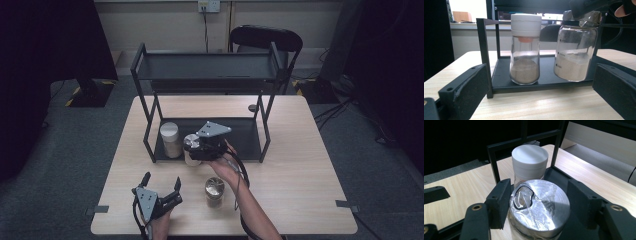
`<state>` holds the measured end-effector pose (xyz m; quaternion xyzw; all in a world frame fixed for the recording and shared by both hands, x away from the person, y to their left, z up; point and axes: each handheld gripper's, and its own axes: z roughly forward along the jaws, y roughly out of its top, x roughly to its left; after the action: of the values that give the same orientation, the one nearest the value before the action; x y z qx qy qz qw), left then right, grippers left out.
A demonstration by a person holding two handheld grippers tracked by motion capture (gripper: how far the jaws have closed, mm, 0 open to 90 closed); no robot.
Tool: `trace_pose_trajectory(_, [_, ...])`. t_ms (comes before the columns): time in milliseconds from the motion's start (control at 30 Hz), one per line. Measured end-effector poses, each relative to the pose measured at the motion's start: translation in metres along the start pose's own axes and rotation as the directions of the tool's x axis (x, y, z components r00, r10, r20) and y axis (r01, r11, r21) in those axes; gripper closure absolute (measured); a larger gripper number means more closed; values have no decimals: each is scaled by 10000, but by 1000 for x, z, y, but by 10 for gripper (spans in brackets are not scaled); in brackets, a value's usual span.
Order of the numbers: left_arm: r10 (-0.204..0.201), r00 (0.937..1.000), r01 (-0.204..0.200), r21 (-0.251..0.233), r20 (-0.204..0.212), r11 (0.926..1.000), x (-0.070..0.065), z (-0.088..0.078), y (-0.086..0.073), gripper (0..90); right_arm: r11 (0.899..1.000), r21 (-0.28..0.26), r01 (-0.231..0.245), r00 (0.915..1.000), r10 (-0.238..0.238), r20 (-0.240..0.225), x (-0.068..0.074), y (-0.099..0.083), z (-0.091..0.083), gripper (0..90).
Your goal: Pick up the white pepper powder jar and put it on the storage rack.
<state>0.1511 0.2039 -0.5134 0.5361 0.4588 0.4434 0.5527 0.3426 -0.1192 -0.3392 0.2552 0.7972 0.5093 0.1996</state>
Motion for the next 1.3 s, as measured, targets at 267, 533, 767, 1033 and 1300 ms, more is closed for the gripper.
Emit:
trace_pose_trajectory(267, [4, 10000, -4, -13, -3, 10000, 0, 0, 0, 1, 10000, -97, -4, 10000, 5, 86, 1, 0, 1, 365])
trace_pose_trajectory(533, [8, 10000, -8, -31, -1, 10000, 0, 0, -1, 1, 9998, -120, -130, 9996, 132, 232, -1, 1, 3, 365])
trace_pose_trajectory(767, [6, 10000, -6, -32, -13, 10000, 0, 0, -1, 1, 9996, -121, -244, 9987, 249, 435, -4, 1, 6, 365])
trace_pose_trajectory(1033, [-4, 10000, 4, -20, -15, 10000, 0, 0, 0, 1, 9992, -138, -364, 9976, 371, 585, -7, 0, 11, 365])
trace_pose_trajectory(1300, [-20, 10000, 20, -26, -10, 10000, 0, 0, 0, 1, 9986, -135, -509, 9956, 518, 780, -9, -1, 15, 365])
